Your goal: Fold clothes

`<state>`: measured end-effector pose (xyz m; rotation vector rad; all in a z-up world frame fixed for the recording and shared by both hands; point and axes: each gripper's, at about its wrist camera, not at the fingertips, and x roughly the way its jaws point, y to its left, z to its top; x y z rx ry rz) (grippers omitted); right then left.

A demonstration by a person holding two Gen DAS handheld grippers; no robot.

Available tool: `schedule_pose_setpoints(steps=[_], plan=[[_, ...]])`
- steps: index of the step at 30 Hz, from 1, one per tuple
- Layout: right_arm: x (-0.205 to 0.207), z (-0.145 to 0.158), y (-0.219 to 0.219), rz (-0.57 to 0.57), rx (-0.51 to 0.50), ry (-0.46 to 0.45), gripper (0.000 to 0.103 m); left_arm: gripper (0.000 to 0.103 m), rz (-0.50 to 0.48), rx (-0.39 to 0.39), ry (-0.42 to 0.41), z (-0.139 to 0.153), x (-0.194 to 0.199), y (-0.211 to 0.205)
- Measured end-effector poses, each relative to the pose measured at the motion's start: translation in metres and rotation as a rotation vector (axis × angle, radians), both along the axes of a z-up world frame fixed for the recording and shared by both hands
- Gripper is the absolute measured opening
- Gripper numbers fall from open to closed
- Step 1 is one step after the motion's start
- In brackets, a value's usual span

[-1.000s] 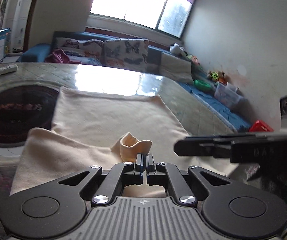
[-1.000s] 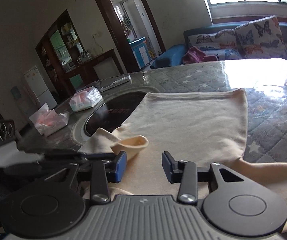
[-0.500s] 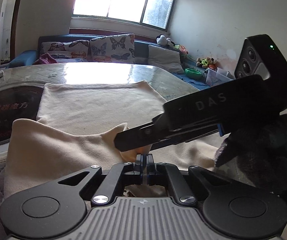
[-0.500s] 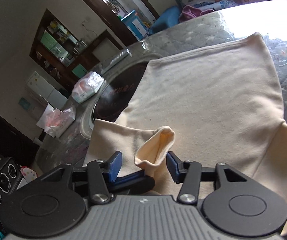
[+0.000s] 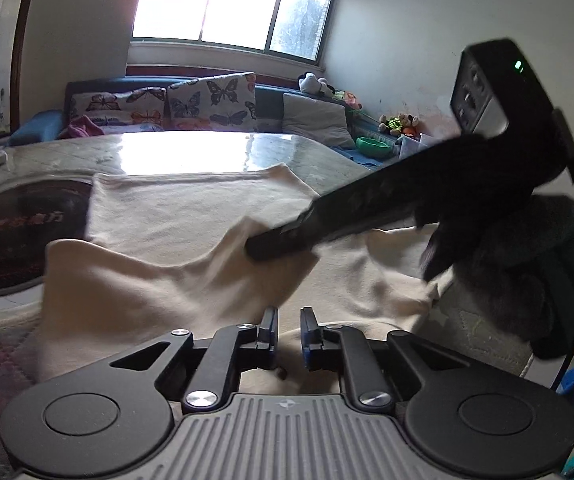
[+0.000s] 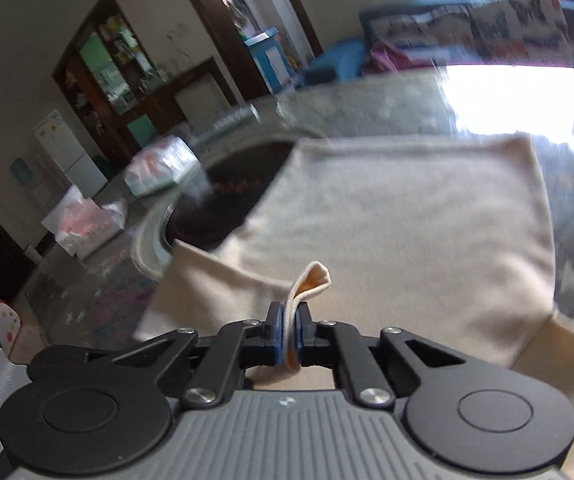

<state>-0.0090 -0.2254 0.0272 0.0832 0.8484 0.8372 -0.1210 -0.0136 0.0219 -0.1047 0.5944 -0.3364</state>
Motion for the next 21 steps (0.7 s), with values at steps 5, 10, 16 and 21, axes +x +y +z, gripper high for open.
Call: schedule_pose_setpoints(steps=[5,10,16,21], plan=[[-0.005,0.041,0.009,0.034,0.008,-0.143,0.005,0.027,0.032,0.008,0.031,-0.008,-0.004,0.012],[-0.013,0.079,0.019,0.053,-0.006,-0.272,0.005,0.044,0.101,0.002,0.022,-0.010,-0.015,0.024],[-0.023,0.108,0.021,0.059,-0.024,-0.373,0.005,0.049,0.194,-0.026,0.026,-0.011,-0.020,0.044],[-0.031,0.116,0.015,0.040,-0.046,-0.416,0.005,0.053,0.210,-0.032,0.034,-0.013,-0.027,0.052]])
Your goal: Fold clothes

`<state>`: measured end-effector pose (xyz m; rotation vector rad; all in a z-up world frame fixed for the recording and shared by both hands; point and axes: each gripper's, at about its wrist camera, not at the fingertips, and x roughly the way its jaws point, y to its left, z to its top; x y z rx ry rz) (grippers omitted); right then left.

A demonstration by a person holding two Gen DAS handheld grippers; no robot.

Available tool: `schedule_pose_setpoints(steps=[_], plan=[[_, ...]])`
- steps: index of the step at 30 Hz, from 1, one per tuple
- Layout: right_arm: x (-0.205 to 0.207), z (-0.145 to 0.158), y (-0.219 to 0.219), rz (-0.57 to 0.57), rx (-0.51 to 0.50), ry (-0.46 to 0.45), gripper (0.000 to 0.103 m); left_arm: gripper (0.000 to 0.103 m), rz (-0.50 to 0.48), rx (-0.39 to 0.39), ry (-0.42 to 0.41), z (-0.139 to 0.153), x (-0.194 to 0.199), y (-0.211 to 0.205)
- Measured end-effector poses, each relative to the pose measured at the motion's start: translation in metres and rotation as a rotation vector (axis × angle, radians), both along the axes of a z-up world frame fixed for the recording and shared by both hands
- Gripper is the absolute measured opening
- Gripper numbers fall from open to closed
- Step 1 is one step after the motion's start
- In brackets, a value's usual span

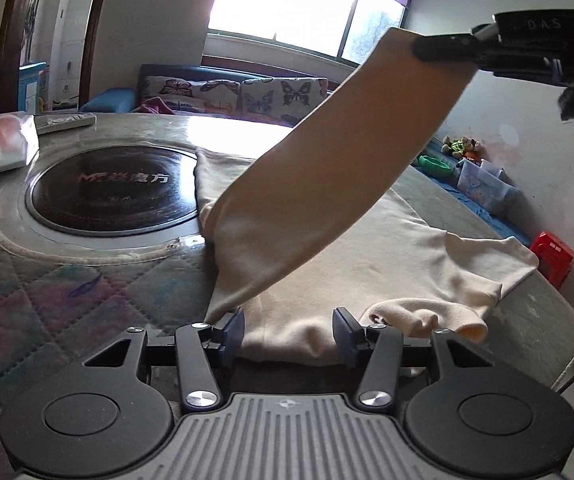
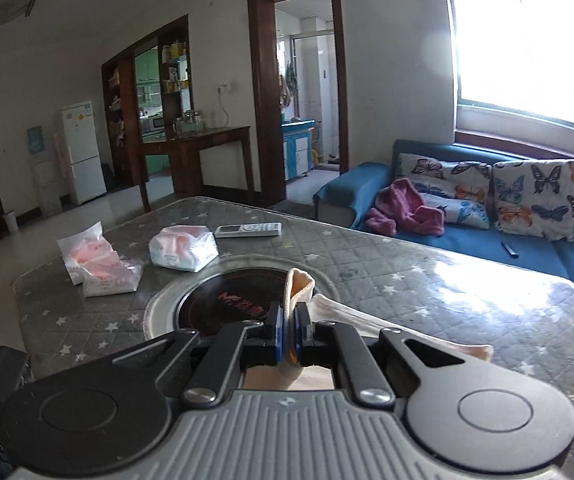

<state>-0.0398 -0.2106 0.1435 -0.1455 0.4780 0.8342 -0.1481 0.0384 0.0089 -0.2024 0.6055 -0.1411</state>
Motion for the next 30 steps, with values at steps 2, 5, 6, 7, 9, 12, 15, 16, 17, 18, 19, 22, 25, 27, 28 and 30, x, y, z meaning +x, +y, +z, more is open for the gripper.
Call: schedule_pose_setpoints(steps=[2,5,6,7,9,12,15,16,17,18,19,22,25,27,28,30], plan=[[-0.004,-0.001,-0.007,-0.033,-0.013,-0.012,0.005,0.053,-0.002,0.001,0.000,0.000,-0.003,0.002],[-0.007,-0.010,-0.019,-0.080,-0.034,-0.004,0.005,0.053,-0.009,0.015,0.002,0.001,-0.006,0.002],[-0.008,-0.014,-0.023,-0.096,-0.043,0.001,0.005,0.053,-0.012,0.018,0.003,0.001,-0.007,0.002],[-0.007,-0.020,-0.028,-0.110,-0.053,0.015,0.005,0.053,-0.015,0.023,0.004,0.001,-0.008,0.002],[-0.005,-0.031,-0.034,-0.134,-0.061,0.044,0.005,0.053,-0.025,0.026,0.009,0.001,-0.009,0.002],[0.000,-0.063,-0.047,-0.179,-0.080,0.133,0.005,0.053,-0.045,0.025,0.023,0.003,-0.012,0.006],[0.005,-0.092,-0.057,-0.210,-0.103,0.211,0.006,0.054,-0.058,0.045,0.047,0.007,-0.015,0.013],[0.006,-0.098,-0.059,-0.218,-0.107,0.222,0.007,0.054,-0.060,0.051,0.054,0.008,-0.016,0.017],[0.006,-0.109,-0.065,-0.235,-0.120,0.243,0.008,0.054,-0.057,0.058,0.056,0.011,-0.017,0.022],[0.007,-0.112,-0.067,-0.242,-0.126,0.249,0.009,0.054,-0.053,0.065,0.055,0.014,-0.018,0.027],[0.007,-0.119,-0.073,-0.265,-0.134,0.252,0.010,0.054,-0.048,0.072,0.053,0.017,-0.020,0.031],[0.004,-0.119,-0.084,-0.290,-0.121,0.229,0.010,0.054,-0.031,0.107,0.027,0.029,-0.014,0.036],[0.003,-0.115,-0.084,-0.300,-0.110,0.185,0.015,0.054,-0.025,0.119,0.000,0.038,0.000,0.034],[0.004,-0.114,-0.079,-0.288,-0.101,0.163,0.015,0.054,-0.039,0.109,-0.018,0.041,0.014,0.027],[0.005,-0.113,-0.076,-0.282,-0.097,0.152,0.015,0.054,-0.048,0.106,-0.026,0.041,0.021,0.023],[0.006,-0.117,-0.067,-0.250,-0.098,0.154,0.015,0.052,-0.073,0.107,-0.035,0.040,0.037,0.013]])
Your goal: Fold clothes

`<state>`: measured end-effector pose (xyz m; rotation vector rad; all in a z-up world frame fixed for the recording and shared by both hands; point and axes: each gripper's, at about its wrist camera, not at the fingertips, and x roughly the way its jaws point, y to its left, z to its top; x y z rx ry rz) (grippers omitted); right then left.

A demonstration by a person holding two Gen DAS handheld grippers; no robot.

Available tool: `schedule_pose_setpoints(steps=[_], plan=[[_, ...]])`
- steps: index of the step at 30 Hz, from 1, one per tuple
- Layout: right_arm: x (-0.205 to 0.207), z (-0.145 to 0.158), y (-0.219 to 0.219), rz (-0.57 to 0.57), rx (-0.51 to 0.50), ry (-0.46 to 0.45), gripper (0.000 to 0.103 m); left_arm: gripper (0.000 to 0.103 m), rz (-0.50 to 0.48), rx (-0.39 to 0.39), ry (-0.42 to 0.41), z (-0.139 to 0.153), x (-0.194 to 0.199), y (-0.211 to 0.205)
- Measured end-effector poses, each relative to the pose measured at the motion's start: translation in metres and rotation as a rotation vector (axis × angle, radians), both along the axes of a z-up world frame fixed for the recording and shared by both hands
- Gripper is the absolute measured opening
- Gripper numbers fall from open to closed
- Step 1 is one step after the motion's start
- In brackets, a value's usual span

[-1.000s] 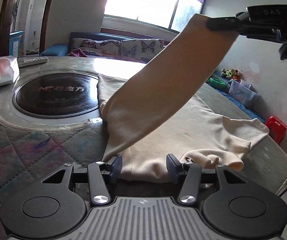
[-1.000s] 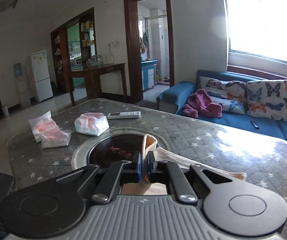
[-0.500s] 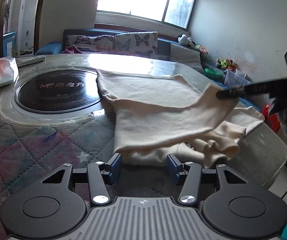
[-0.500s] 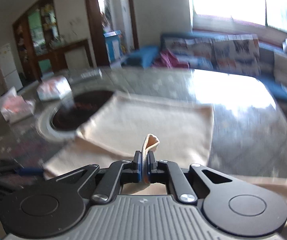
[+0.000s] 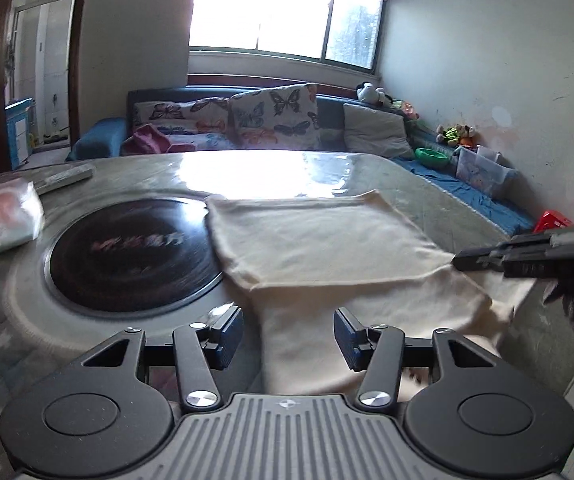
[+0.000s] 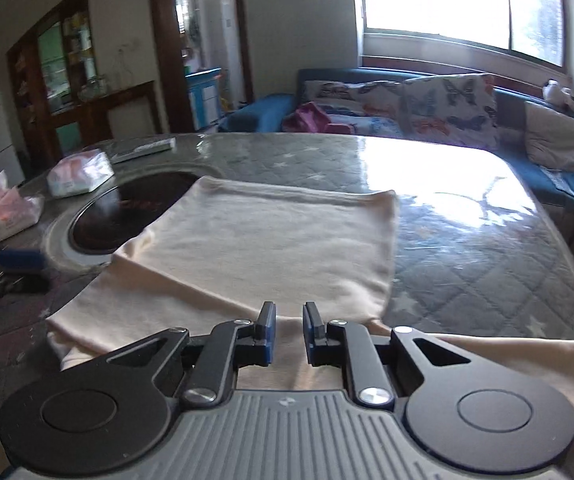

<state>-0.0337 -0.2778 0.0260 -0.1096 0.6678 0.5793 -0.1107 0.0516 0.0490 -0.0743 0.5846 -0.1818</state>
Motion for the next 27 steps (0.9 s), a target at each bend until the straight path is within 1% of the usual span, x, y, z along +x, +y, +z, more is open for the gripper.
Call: schedule_pose_setpoints(steps=[4,6,8,11,14,19,21,25,27], plan=[[0.004,-0.014,0.013,0.039,-0.016,0.011,0.015,0.052,-0.024,0.005,0.017,-0.008,0.032,-0.014],[0.007,-0.023,0.012,0.030,-0.032,0.020,0.014,0.052,-0.013,0.012,0.038,-0.015,0.044,-0.017],[0.008,-0.027,0.009,0.032,-0.020,0.024,0.014,0.051,-0.004,0.018,0.063,-0.023,0.052,-0.018],[0.001,-0.022,0.003,0.037,-0.007,0.014,0.015,0.051,0.000,0.030,0.079,-0.029,0.054,-0.017],[-0.009,-0.014,-0.002,0.056,0.009,-0.004,0.015,0.051,-0.001,0.040,0.075,-0.031,0.053,-0.018],[-0.016,-0.026,-0.003,0.066,-0.033,0.004,0.015,0.053,0.006,0.048,0.079,-0.031,0.055,-0.021],[-0.019,-0.024,-0.007,0.063,-0.015,0.002,0.015,0.053,0.008,0.053,0.083,-0.030,0.055,-0.022],[-0.022,-0.013,-0.029,0.000,0.044,-0.007,0.019,0.054,0.011,0.048,0.088,-0.026,0.056,-0.025],[-0.022,-0.011,-0.046,-0.062,0.031,-0.026,0.020,0.055,0.004,0.041,0.086,-0.024,0.056,-0.028]])
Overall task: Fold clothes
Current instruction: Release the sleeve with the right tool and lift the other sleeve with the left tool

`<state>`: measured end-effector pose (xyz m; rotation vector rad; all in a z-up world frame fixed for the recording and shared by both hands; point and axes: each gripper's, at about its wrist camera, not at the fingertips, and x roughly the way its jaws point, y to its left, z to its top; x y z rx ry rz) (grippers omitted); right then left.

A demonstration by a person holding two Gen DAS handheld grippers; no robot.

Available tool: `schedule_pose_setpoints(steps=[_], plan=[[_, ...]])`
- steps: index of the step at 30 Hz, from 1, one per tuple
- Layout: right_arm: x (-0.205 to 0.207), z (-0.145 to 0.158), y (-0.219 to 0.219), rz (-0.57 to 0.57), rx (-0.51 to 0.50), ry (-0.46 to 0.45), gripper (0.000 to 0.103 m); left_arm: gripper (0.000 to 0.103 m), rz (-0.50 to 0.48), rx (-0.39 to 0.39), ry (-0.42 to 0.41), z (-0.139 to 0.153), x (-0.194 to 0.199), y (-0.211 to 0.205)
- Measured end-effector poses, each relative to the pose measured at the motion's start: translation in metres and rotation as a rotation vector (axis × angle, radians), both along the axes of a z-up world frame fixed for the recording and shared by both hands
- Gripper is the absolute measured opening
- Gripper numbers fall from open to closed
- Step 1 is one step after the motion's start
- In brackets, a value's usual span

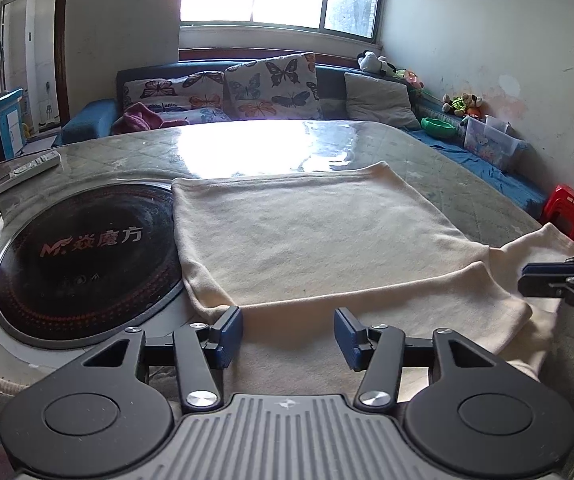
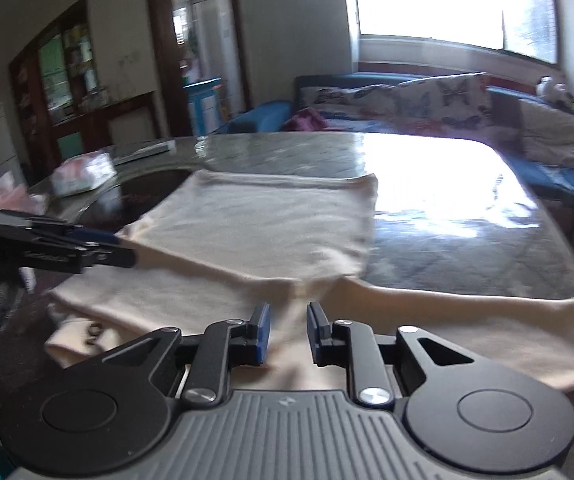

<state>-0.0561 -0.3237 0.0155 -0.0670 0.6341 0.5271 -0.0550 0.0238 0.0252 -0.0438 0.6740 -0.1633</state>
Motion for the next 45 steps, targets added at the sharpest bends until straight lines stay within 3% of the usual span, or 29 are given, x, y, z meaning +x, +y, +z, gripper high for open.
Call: schedule_pose_setpoints(steps=[12,18,24,26,29,33,40,45], plan=[[0.021,-0.013,-0.137,-0.520,-0.041,0.021,0.021,0.064,-0.069,0.011,-0.007,0.008,0.001,-0.034],[0.027,-0.025,-0.165,-0.620,-0.018,0.043,0.031,0.068,-0.096,0.024,0.002,0.010,0.003,-0.049],[0.033,-0.032,-0.167,-0.629,0.015,0.037,0.030,0.070,-0.115,0.033,0.023,0.007,0.004,-0.064],[0.034,-0.031,-0.166,-0.622,0.005,0.029,0.016,0.070,-0.119,0.037,0.029,0.006,0.005,-0.069],[0.031,-0.026,-0.168,-0.609,0.046,0.015,0.008,0.072,-0.130,0.043,0.032,0.006,0.006,-0.075],[0.024,-0.014,-0.170,-0.585,0.091,-0.018,0.007,0.074,-0.148,0.048,0.033,0.004,0.010,-0.084],[0.007,0.036,-0.161,-0.473,0.159,-0.095,0.005,0.075,-0.189,0.053,0.048,-0.003,0.013,-0.096],[0.003,0.072,-0.137,-0.369,0.166,-0.154,0.005,0.075,-0.160,0.026,0.038,-0.001,0.008,-0.081]])
